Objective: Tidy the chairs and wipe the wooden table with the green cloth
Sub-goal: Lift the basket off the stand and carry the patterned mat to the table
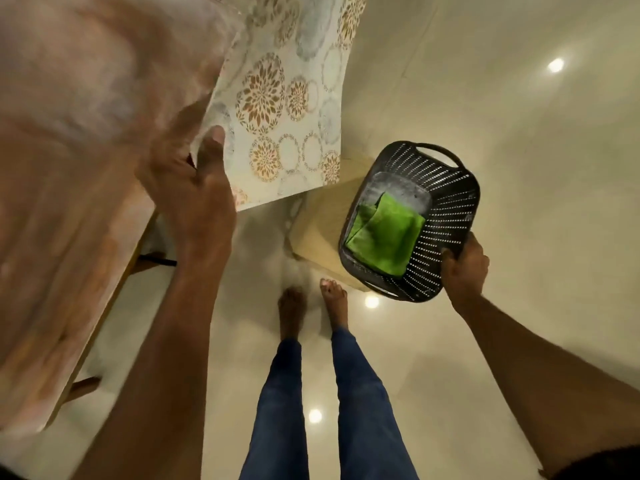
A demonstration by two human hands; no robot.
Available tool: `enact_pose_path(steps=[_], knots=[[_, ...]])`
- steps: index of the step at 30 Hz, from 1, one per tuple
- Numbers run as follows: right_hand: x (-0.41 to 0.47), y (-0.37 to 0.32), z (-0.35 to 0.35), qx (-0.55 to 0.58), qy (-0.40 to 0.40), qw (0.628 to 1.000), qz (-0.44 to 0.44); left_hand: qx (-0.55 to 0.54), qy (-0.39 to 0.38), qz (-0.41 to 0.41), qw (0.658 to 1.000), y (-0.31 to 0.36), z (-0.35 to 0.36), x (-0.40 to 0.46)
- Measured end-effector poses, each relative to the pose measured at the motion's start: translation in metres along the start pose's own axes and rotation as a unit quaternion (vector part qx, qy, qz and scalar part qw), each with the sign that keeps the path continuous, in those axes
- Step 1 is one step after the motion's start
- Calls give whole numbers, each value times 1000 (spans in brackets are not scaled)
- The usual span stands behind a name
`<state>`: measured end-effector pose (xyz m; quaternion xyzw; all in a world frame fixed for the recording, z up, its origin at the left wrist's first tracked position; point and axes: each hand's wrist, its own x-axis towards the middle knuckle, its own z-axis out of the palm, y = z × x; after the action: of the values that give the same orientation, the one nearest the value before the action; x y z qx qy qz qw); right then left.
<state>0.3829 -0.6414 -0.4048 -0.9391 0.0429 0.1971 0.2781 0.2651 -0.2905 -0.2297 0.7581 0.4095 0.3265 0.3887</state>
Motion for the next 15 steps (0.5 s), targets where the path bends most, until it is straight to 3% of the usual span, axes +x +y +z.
enact_pose_path(steps=[2, 6, 9, 11, 13, 15], knots=[[2, -8, 2, 2, -14, 1000, -8, -55, 17, -26, 998, -3, -25, 0], [-8, -15, -7, -22, -72, 997, -19, -136, 42, -154, 978, -22, -75, -15], [-14, -45, -28, -77, -111, 990, 48, -197, 67, -240, 948, -36, -122, -29], [-24, -93, -45, -114, -66, 990, 60, -222, 93, -258, 936, -34, -158, -36], [-34, -158, -52, -82, -36, 996, 3, -240, 107, -284, 922, -28, -191, -40], [-48, -243, -47, -31, -56, 995, -80, -269, 135, -316, 900, -19, -226, -40]])
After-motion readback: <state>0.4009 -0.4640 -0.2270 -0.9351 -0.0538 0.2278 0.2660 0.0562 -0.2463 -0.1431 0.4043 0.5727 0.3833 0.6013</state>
